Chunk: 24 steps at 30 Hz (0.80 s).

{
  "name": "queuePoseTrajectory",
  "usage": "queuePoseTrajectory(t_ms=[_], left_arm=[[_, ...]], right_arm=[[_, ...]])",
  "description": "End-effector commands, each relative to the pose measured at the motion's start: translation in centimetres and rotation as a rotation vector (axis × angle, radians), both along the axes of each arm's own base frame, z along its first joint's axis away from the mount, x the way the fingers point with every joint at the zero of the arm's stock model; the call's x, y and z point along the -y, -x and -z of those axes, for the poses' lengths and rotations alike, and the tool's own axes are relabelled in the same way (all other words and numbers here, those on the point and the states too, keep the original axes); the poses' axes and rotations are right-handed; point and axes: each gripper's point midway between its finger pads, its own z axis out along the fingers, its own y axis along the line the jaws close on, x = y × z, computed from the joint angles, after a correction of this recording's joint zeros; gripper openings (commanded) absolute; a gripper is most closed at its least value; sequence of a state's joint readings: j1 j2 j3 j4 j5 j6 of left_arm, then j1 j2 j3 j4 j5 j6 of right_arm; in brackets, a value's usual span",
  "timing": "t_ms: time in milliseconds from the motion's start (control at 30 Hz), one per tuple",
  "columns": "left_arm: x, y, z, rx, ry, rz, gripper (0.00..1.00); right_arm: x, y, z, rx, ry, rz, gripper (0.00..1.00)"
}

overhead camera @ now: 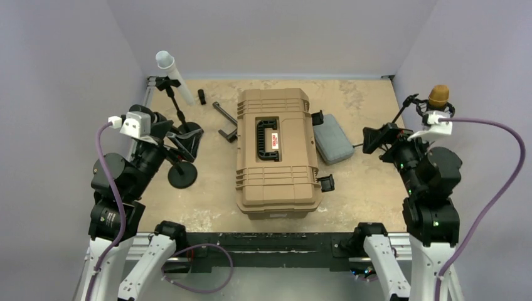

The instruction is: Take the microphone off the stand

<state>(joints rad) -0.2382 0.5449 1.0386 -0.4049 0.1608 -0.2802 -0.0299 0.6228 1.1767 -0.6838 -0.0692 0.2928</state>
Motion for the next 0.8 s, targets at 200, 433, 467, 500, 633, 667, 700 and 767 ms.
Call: queuePoseTrajectory(t_ms=[200, 433, 467, 500, 633, 667, 700, 767], left_arm=[[1.0, 0.7, -1.5, 0.049, 0.026, 0.061, 1.0], [1.3, 0.8, -1.6, 0.05, 0.029, 0.079, 1.0], [1.4, 0.8, -1.6, 0.049, 0.03, 0.083, 1.0], [1.4, 0.8, -1.5, 0.046, 0.03, 0.084, 1.0], [1.4, 0.6, -1.4, 0.038, 0.029, 0.082, 1.0], [1.5, 0.6, -1.4, 0.036, 0.03, 0.082, 1.0], [1.5, 0.5, -1.3, 0.033, 0.029, 0.082, 1.0], [1.5, 0.3, -1.1, 0.026, 0.026, 0.079, 1.0]], right_arm=[[-2.7, 0.2, -1.5, 0.047, -0.008, -0.158, 0.99], [-8.3, 0.0, 2.3, -0.158, -0.126, -0.497, 0.99], [-9.0, 0.2, 2.4, -0.172, -0.138, -0.542, 0.99], [-9.3, 0.4, 2.1, -0.169, -0.142, -0.557, 0.99], [-11.3, 1.2, 1.4, -0.172, -0.176, -0.647, 0.99], [-12.2, 1.2, 1.9, -0.204, -0.199, -0.696, 0.99], [-13.0, 1.3, 2.3, -0.229, -0.208, -0.723, 0.99], [-14.2, 1.5, 2.1, -0.244, -0.193, -0.738, 0.99]])
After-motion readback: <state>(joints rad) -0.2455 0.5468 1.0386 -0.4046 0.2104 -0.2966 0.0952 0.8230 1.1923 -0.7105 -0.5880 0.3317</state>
